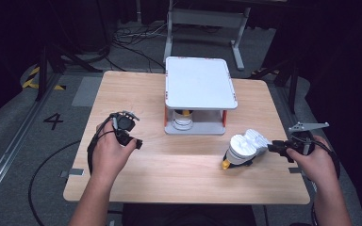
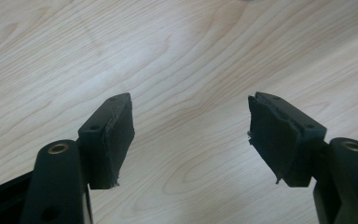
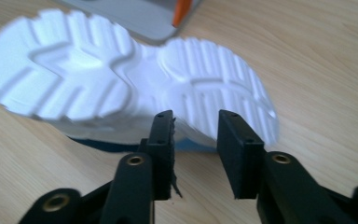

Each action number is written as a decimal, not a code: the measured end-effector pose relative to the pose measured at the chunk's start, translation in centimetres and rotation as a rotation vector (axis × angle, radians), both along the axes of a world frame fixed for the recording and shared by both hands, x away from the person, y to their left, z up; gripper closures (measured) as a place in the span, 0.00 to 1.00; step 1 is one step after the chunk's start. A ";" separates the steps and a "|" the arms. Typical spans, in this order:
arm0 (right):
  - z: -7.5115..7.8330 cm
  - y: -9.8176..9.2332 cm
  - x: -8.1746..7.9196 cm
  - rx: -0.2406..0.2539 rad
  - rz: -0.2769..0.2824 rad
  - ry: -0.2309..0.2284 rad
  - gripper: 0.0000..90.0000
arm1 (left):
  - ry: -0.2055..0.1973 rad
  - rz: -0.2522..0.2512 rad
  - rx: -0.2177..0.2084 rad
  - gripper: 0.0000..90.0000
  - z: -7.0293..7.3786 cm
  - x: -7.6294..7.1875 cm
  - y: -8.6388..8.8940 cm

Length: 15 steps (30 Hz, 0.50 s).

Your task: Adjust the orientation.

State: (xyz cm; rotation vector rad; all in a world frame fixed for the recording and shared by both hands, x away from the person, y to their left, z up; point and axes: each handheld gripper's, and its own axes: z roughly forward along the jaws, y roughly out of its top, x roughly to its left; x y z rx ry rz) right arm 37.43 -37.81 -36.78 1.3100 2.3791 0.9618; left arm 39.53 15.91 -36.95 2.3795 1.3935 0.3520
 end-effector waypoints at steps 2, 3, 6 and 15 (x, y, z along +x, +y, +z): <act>0.1 0.8 0.2 0.020 0.020 -0.015 0.85 | 0.001 0.004 -0.006 0.35 0.0 -0.1 0.5; 0.1 1.2 0.4 0.032 0.034 -0.026 0.88 | 0.001 0.007 -0.004 0.35 -0.1 -0.2 0.5; -0.3 2.6 1.2 0.045 0.065 -0.044 0.94 | 0.007 0.002 0.001 0.35 -0.3 -0.1 0.7; -1.8 4.3 2.3 -0.021 0.081 0.017 1.00 | 0.013 -0.027 0.002 0.34 -0.8 0.1 0.2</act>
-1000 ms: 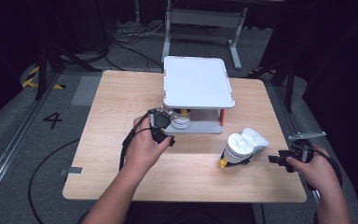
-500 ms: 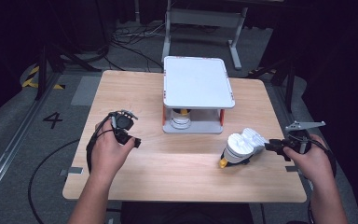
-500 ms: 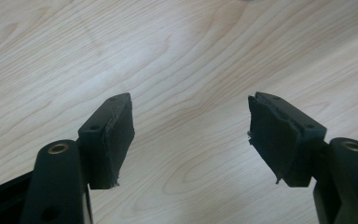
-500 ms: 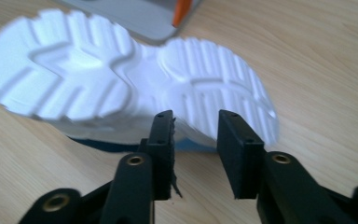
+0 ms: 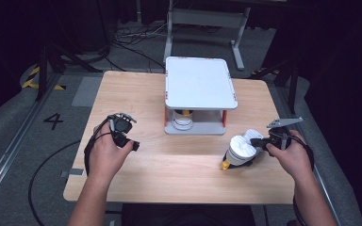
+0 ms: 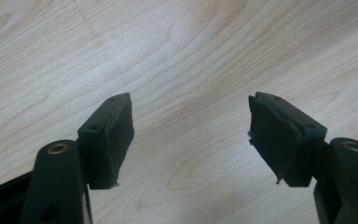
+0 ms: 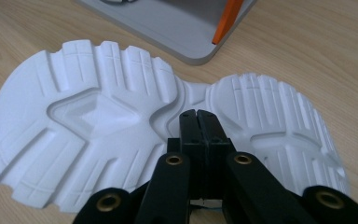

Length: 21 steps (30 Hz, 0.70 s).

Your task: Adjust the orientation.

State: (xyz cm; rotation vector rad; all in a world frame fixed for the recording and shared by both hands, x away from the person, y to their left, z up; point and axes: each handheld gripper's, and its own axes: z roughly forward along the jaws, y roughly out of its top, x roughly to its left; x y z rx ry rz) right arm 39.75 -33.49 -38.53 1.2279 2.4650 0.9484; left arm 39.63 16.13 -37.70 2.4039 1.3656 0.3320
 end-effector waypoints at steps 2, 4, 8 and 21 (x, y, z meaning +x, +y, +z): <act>0.0 -0.2 -0.4 -0.011 -0.004 0.014 1.00 | 0.002 -0.006 -0.002 0.34 0.0 0.2 -0.1; -0.2 -0.6 -0.9 -0.008 -0.009 0.036 1.00 | 0.001 -0.005 -0.010 0.34 0.1 0.4 -0.2; -0.1 -1.5 -2.1 -0.039 -0.025 0.074 1.00 | 0.002 -0.015 -0.012 0.34 0.2 1.0 -0.4; -1.5 -3.9 -4.2 -0.118 -0.098 0.183 1.00 | -0.005 -0.052 -0.034 0.33 0.4 2.6 -1.3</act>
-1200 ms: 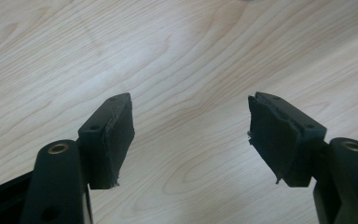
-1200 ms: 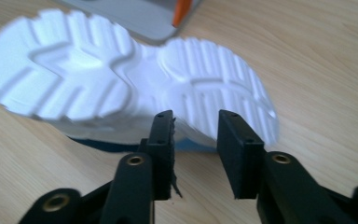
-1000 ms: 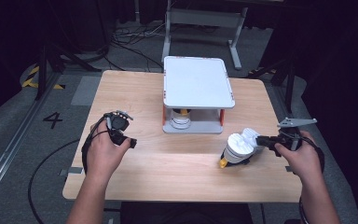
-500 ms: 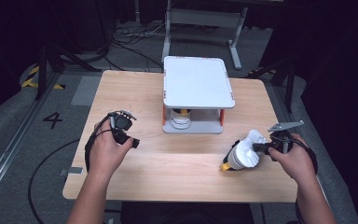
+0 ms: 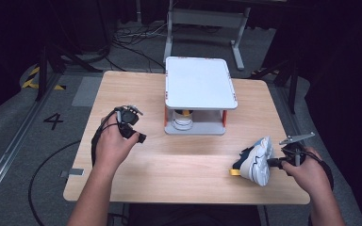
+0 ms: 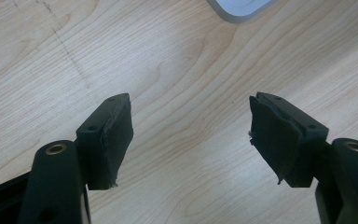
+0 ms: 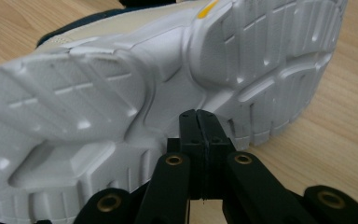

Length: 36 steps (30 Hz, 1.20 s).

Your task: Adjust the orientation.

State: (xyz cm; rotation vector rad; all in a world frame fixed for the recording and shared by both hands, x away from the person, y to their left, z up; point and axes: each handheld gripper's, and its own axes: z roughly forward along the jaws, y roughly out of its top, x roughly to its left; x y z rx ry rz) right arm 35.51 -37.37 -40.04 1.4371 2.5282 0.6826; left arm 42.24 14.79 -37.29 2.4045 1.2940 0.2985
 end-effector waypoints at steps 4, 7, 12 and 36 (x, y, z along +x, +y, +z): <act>-0.3 -0.4 -0.1 -0.026 -0.003 0.038 0.97 | -0.002 -0.010 -0.002 0.33 0.0 0.1 -0.2; -1.5 -0.6 0.3 -0.091 -0.012 0.044 0.96 | -0.008 -0.008 -0.009 0.33 0.1 0.0 -0.2; -3.2 0.8 1.8 -0.022 0.016 0.015 0.89 | -0.010 -0.002 -0.002 0.33 0.2 -0.2 0.1; 3.0 6.5 2.1 -0.038 0.144 -0.205 0.63 | 0.017 0.076 0.010 0.30 -1.0 -2.1 3.1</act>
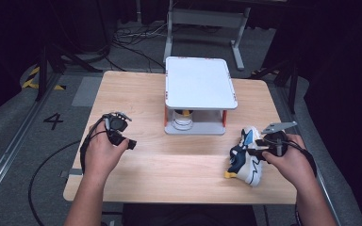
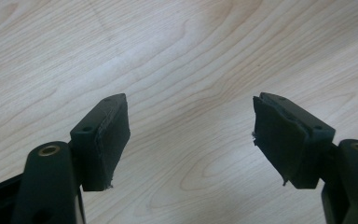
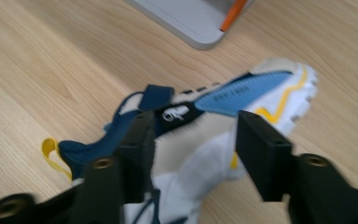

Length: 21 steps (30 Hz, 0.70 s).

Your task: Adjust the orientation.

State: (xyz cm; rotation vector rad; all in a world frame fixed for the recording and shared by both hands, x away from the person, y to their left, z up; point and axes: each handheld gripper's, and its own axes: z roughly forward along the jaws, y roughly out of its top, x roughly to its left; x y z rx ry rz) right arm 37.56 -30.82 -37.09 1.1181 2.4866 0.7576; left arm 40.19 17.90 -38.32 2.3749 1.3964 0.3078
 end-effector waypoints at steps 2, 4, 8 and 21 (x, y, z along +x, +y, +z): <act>-0.2 0.7 0.3 0.003 0.021 0.012 0.72 | 0.003 0.001 0.004 0.31 -0.2 -0.1 0.0; -0.3 0.9 0.5 -0.009 0.028 0.020 0.78 | 0.011 0.004 -0.002 0.31 -0.3 -0.2 0.0; -0.7 1.2 0.8 -0.048 0.028 0.058 0.85 | 0.004 0.000 -0.004 0.31 -0.2 -0.2 0.1; -0.9 -1.5 -0.4 0.043 -0.023 0.039 0.88 | 0.004 -0.030 0.003 0.30 -0.1 0.6 -0.8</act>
